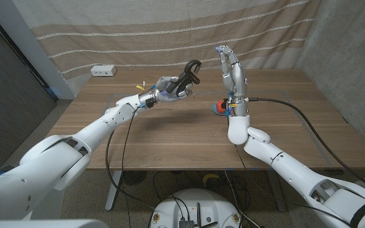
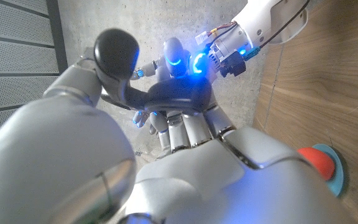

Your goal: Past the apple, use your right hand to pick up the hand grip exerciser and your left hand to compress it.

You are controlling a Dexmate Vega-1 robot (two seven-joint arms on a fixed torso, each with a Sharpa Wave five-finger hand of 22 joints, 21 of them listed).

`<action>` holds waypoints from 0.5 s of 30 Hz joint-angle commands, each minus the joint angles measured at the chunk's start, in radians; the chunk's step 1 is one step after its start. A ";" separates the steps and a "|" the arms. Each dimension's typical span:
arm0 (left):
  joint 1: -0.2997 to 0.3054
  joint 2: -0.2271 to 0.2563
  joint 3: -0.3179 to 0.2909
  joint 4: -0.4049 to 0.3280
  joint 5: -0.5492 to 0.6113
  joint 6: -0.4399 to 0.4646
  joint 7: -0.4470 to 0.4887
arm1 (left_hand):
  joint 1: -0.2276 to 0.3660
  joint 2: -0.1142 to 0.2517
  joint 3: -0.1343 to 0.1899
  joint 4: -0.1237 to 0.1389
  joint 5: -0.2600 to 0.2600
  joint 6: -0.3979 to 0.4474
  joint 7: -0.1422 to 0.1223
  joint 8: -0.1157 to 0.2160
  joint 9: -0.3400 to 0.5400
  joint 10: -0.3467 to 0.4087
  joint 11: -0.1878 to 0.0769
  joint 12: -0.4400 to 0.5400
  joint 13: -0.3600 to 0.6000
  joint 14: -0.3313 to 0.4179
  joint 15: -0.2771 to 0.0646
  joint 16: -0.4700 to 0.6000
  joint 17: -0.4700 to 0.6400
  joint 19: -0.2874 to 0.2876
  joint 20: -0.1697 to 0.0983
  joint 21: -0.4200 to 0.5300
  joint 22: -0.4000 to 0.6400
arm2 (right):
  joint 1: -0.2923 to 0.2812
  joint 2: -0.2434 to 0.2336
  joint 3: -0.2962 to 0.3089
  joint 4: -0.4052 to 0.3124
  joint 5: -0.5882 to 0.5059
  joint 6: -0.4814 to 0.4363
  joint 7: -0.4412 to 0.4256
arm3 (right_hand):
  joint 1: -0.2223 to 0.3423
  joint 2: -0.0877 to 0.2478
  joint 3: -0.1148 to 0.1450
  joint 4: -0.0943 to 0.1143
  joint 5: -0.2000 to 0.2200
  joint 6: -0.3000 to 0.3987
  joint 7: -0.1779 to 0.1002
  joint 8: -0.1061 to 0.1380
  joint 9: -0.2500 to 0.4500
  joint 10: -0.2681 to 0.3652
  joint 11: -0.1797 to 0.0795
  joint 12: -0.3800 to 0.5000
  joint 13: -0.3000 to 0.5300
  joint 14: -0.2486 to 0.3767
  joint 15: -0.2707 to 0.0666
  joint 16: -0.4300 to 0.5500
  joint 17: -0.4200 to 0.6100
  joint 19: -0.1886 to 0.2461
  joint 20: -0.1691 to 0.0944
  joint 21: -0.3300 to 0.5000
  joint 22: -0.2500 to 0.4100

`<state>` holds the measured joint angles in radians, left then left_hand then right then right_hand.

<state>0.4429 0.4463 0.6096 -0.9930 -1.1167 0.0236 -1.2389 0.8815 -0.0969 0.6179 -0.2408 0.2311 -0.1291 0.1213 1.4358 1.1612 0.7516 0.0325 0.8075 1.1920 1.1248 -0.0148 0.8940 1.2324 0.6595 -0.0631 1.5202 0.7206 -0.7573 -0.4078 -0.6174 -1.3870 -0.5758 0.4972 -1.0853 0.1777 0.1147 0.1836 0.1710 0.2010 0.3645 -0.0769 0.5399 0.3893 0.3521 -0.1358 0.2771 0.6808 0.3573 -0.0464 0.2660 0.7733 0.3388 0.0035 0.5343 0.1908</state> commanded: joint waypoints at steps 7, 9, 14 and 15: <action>0.134 -0.019 -0.149 -0.173 0.121 -0.071 0.197 | 0.278 0.318 0.273 0.252 -0.005 -0.103 0.023 0.050 0.031 0.051 -0.086 0.172 0.052 0.211 -0.203 0.194 0.008 0.035 -0.101 0.044 0.216 | -0.019 -0.010 0.030 -0.017 0.017 0.005 -0.005 | -0.022 0.006 0.003 -0.008 0.007 0.035 0.002 0.010 -0.008 0.027 0.001 0.001 -0.004 0.008 -0.139 -0.005 -0.003 -0.001 0.000 -0.005 0.001; 0.150 -0.029 -0.164 -0.186 0.110 -0.078 0.228 | 0.297 0.313 0.282 0.276 -0.015 0.046 -0.157 0.002 -0.119 0.011 -0.083 0.278 0.050 0.182 -0.201 0.253 0.003 0.031 -0.100 0.031 0.232 | -0.019 -0.011 0.032 -0.017 0.015 0.006 -0.006 | -0.025 0.006 0.004 -0.009 0.008 0.045 0.002 0.013 -0.010 0.030 0.001 0.002 -0.004 0.009 -0.139 -0.006 -0.004 -0.002 0.000 -0.005 0.001; 0.165 -0.039 -0.178 -0.201 0.100 -0.075 0.258 | 0.303 0.312 0.297 0.321 -0.008 0.487 -0.139 -0.079 -0.412 -0.059 -0.088 0.467 0.047 0.142 -0.201 0.327 -0.002 0.022 -0.100 0.031 0.240 | -0.020 -0.013 0.036 -0.019 0.014 0.009 -0.007 | -0.029 0.007 0.005 -0.011 0.008 0.050 0.001 0.014 -0.014 0.036 0.000 0.003 -0.003 0.010 -0.140 -0.008 -0.006 -0.002 -0.001 -0.006 0.001; 0.165 -0.039 -0.179 -0.202 0.100 -0.074 0.260 | 0.304 0.313 0.299 0.322 -0.007 0.519 -0.136 -0.088 -0.435 -0.061 -0.087 0.481 0.046 0.140 -0.201 0.332 -0.002 0.019 -0.098 0.033 0.243 | -0.021 -0.013 0.037 -0.019 0.014 0.009 -0.006 | -0.030 0.007 0.005 -0.011 0.008 0.050 0.001 0.014 -0.014 0.036 0.001 0.003 -0.003 0.010 -0.140 -0.008 -0.007 -0.002 -0.001 -0.006 0.001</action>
<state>0.5556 0.4287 0.4846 -1.1359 -1.0217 -0.0275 -1.0705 0.8710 -0.0864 0.6096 -0.2325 0.2194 -0.0790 -0.0100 1.3764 1.2337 0.6826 0.0000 1.0765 1.2361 1.1820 -0.1218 1.2038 1.2311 0.6826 -0.0623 1.5529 0.9607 -0.7723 -0.4161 -0.5934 -1.4003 -0.5641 0.5017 -1.0904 0.1474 0.1133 0.1894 0.1653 0.2010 0.4055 -0.0718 0.5480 0.3755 0.3789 -0.1340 0.2772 0.6762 0.3610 -0.0427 0.2620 0.7639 0.3389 0.0035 0.5286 0.1909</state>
